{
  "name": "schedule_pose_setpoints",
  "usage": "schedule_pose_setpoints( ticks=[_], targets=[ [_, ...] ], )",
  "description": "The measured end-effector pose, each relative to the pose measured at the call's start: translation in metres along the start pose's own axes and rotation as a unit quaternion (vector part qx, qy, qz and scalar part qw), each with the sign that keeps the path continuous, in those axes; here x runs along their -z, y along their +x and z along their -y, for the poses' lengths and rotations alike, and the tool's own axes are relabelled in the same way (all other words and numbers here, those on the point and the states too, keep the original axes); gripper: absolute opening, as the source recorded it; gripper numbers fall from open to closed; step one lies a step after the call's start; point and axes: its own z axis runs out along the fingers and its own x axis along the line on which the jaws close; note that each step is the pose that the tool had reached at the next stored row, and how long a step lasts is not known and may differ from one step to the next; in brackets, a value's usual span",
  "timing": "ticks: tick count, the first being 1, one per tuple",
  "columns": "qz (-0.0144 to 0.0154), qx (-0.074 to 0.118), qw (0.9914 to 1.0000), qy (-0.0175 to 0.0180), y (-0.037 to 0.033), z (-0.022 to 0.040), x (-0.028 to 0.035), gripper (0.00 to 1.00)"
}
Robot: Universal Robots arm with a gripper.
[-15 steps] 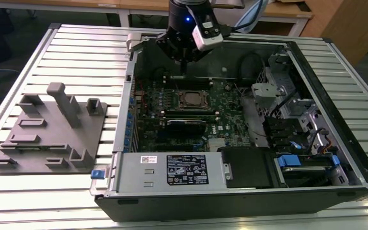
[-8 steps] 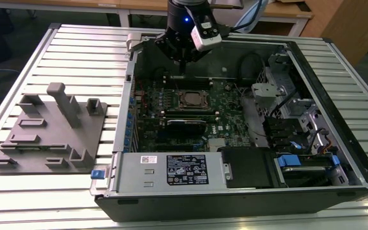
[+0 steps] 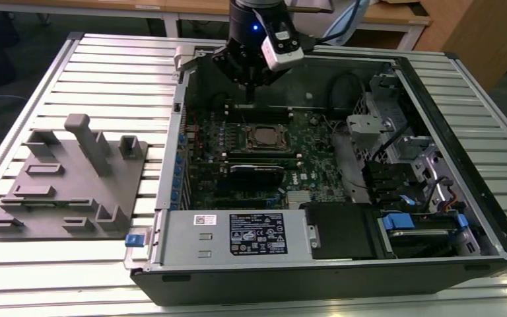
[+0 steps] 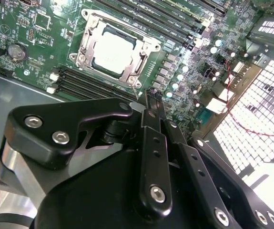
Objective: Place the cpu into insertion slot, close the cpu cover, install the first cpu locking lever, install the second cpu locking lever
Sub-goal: 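Install the first cpu locking lever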
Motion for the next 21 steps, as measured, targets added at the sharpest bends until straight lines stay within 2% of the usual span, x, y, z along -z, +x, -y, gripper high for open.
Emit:
schedule_pose_setpoints(
  ticks=[9,14,21],
  targets=[
    [0.0,0.0,1.0,0.0,0.0022,0.0002,-0.001,0.11],
    [0.0,0.0,1.0,0.0,0.0075,0.0007,-0.0019,0.11],
    [0.0,0.0,1.0,0.0,0.0103,0.001,-0.0027,0.11]
  ],
)
